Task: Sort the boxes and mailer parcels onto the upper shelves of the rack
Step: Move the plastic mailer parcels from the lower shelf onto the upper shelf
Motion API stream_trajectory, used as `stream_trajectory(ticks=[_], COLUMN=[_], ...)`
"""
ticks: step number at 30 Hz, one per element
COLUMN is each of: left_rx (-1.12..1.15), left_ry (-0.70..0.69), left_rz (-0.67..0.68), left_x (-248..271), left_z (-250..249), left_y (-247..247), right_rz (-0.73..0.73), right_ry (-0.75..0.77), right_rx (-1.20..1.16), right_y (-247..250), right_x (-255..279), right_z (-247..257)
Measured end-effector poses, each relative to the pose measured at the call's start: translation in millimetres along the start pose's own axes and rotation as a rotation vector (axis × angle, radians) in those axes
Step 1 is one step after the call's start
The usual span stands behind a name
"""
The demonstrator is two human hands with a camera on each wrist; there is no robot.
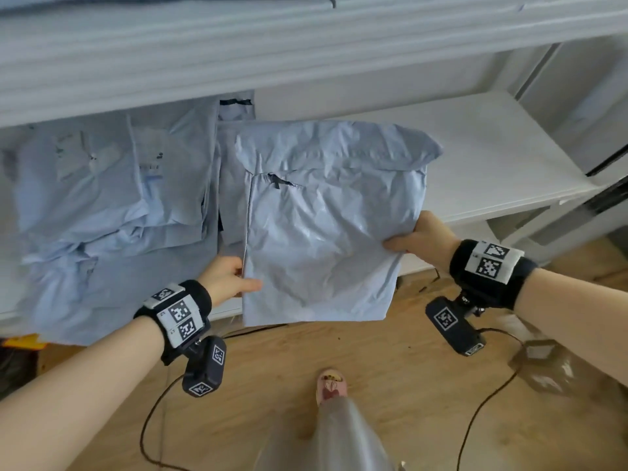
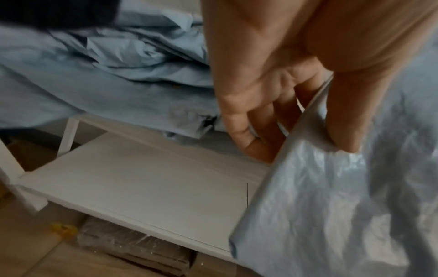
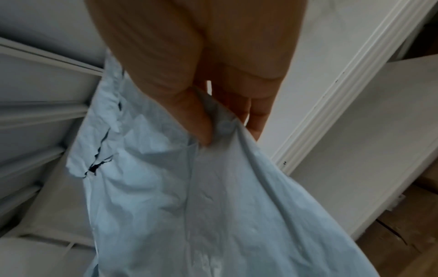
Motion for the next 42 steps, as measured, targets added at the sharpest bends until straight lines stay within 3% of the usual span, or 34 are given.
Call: stream_trajectory(ticks=[4, 7, 17, 22, 28, 33, 42], left_rx=[-0.276, -0.338, 0.018, 0.152, 0.208, 0.114, 0.116], left_ry=[-0.084, -0.147, -0.441, -0.632, -0.762, -0.894, -0.752], left_rz=[0.041, 0.023, -0.178, -0.234, -0.241, -0.294, -0.208], left_x=[43, 73, 146, 179, 195, 180, 94], left_z=[-4, -16, -129, -205, -265, -307, -346], left_y=[12, 28, 107, 136, 145, 152, 130], right_rz=[0.009, 0.009, -0.256, -0.223, -0.272, -0.275, -0.198], right_ry=[0.100, 0.213, 0.587, 0.646, 0.660, 0.667, 0.563], right_rx=[0.035, 0.084, 0.083, -0.011, 0.009, -0.025, -0.010], right_y=[-11, -12, 50, 79, 100, 135, 191], right_x=[57, 101, 232, 269, 275, 255, 175], right_z=[15, 37, 155, 182, 182, 195, 208])
Point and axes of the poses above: each hand's wrist, its own x-axis away from the middle knuckle, its own y-axis out of the back of the hand, z = x × y, the point moved 4 cm from there along -x, towards the middle knuckle, and after that the axes turned 12 degrees about -y, right-handed, at the moved point
